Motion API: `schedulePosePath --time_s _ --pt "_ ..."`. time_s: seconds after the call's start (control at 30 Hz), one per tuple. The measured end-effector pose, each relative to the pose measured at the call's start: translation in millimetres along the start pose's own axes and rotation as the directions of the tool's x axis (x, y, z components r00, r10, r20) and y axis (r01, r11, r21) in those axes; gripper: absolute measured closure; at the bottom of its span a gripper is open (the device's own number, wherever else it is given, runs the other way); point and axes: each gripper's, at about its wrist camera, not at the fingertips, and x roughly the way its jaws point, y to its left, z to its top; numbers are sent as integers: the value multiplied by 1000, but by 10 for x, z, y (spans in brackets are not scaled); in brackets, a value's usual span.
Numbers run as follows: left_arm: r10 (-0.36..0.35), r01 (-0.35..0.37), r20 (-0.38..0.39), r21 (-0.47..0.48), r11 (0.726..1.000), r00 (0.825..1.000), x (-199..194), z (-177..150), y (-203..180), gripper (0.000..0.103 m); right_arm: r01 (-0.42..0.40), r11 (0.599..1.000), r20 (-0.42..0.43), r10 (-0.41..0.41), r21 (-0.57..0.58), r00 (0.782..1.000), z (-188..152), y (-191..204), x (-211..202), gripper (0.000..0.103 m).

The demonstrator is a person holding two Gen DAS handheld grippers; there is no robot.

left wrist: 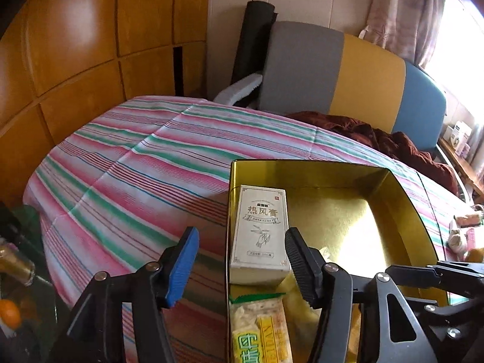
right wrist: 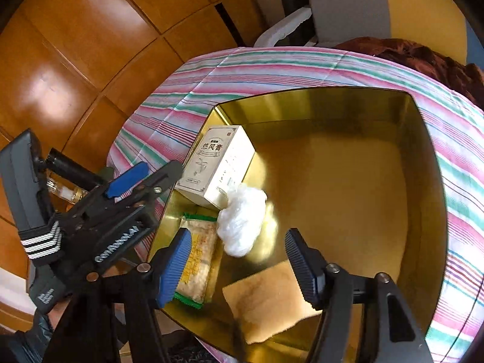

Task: Organize objects
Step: 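Place the medicine box and wrapped ball into the gold box, opening both tools, then move both tools back to the pile and grasp the purple sachet with the left tool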

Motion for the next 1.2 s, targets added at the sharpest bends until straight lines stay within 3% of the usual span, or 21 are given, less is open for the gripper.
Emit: schedulePosePath --time_s 0.13,0.27,0.77,1.2 --pt "13 -13 33 -3 1000 999 -181 -27 -13 38 91 995 53 -89 -40 995 -82 85 -129 37" --pt "11 -11 66 -7 1000 998 -379 -44 -45 32 194 978 134 -183 -74 974 -169 180 -291 34" --pt "-35 30 93 47 998 995 -714 -184 -277 25 360 929 317 -317 -86 894 -440 247 -828 31" --pt "-104 93 77 134 987 992 -779 -220 -646 24 415 909 315 -407 45 857 -676 -255 -1113 28"
